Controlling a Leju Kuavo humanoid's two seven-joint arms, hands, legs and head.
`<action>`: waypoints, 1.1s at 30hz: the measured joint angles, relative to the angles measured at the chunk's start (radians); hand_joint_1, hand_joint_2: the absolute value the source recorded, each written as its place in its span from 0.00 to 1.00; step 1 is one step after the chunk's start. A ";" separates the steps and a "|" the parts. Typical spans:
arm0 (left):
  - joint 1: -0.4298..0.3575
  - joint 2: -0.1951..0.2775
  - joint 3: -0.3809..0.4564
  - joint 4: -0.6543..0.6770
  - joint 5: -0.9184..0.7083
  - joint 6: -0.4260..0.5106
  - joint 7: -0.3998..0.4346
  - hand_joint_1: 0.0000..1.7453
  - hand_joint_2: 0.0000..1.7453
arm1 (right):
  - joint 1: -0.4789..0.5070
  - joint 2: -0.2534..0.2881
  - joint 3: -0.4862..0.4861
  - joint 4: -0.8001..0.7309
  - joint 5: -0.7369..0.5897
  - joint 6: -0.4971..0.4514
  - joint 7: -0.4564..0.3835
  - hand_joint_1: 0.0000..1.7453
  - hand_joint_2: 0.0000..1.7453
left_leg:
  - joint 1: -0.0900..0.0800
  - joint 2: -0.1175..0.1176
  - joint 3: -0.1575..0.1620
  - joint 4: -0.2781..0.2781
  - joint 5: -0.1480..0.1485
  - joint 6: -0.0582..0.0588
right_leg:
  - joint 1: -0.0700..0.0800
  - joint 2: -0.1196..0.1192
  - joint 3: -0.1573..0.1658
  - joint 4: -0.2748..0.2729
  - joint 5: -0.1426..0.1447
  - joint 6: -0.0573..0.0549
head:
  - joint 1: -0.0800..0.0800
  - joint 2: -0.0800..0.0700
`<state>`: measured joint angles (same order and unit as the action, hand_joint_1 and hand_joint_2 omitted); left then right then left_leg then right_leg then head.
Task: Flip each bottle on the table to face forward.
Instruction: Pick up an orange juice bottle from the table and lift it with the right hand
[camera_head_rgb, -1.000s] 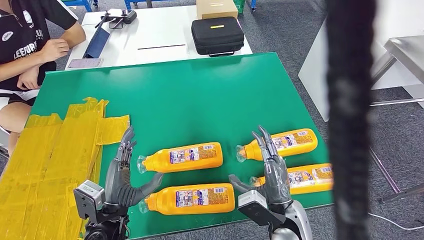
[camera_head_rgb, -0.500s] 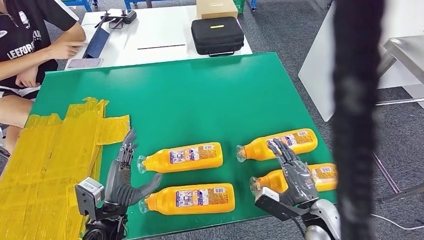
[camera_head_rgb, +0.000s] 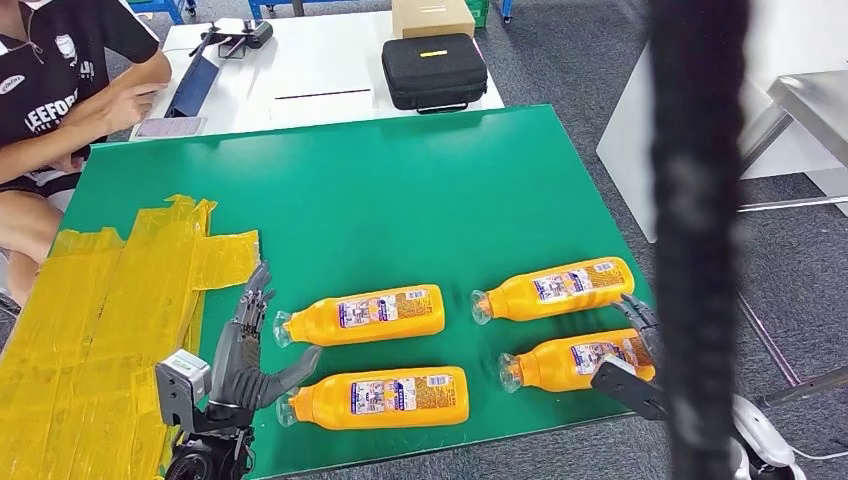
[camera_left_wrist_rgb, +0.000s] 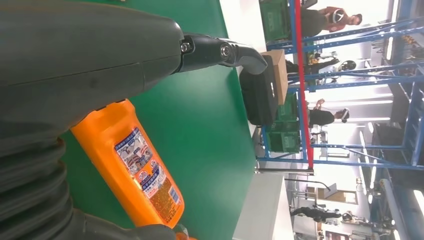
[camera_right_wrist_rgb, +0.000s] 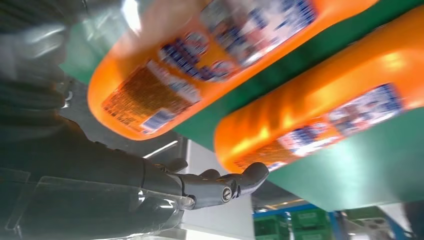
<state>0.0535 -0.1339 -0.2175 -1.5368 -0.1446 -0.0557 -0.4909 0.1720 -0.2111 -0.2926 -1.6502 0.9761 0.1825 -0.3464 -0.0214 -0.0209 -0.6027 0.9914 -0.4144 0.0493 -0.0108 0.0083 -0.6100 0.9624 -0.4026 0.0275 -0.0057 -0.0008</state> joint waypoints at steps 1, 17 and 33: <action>-0.003 0.000 0.000 0.004 0.001 0.000 0.000 0.00 1.00 | -0.005 -0.005 -0.008 0.012 0.004 0.000 0.001 0.00 1.00 | 0.000 0.000 0.000 0.000 0.000 0.000 | 0.000 0.000 0.000 0.000 0.000 0.000 | 0.000 0.000; -0.045 -0.010 -0.001 0.069 0.014 0.003 0.005 0.00 1.00 | -0.070 -0.038 -0.035 0.156 0.081 0.005 0.015 0.00 1.00 | 0.000 0.000 0.000 0.000 0.000 0.000 | 0.000 0.000 0.000 0.000 0.000 0.000 | 0.000 0.000; -0.066 -0.013 -0.015 0.112 0.029 0.022 0.015 0.00 1.00 | -0.126 -0.095 0.096 0.254 0.091 0.056 0.052 0.08 1.00 | 0.000 0.000 0.003 0.000 0.000 0.000 | 0.000 0.000 0.003 0.000 0.000 0.000 | 0.000 0.000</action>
<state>-0.0127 -0.1471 -0.2330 -1.4251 -0.1157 -0.0339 -0.4757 0.0456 -0.3063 -0.1964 -1.3965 1.0676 0.2387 -0.2939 -0.0213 -0.0206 -0.5997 0.9914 -0.4144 0.0494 -0.0106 0.0085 -0.6073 0.9624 -0.4025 0.0276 -0.0055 -0.0008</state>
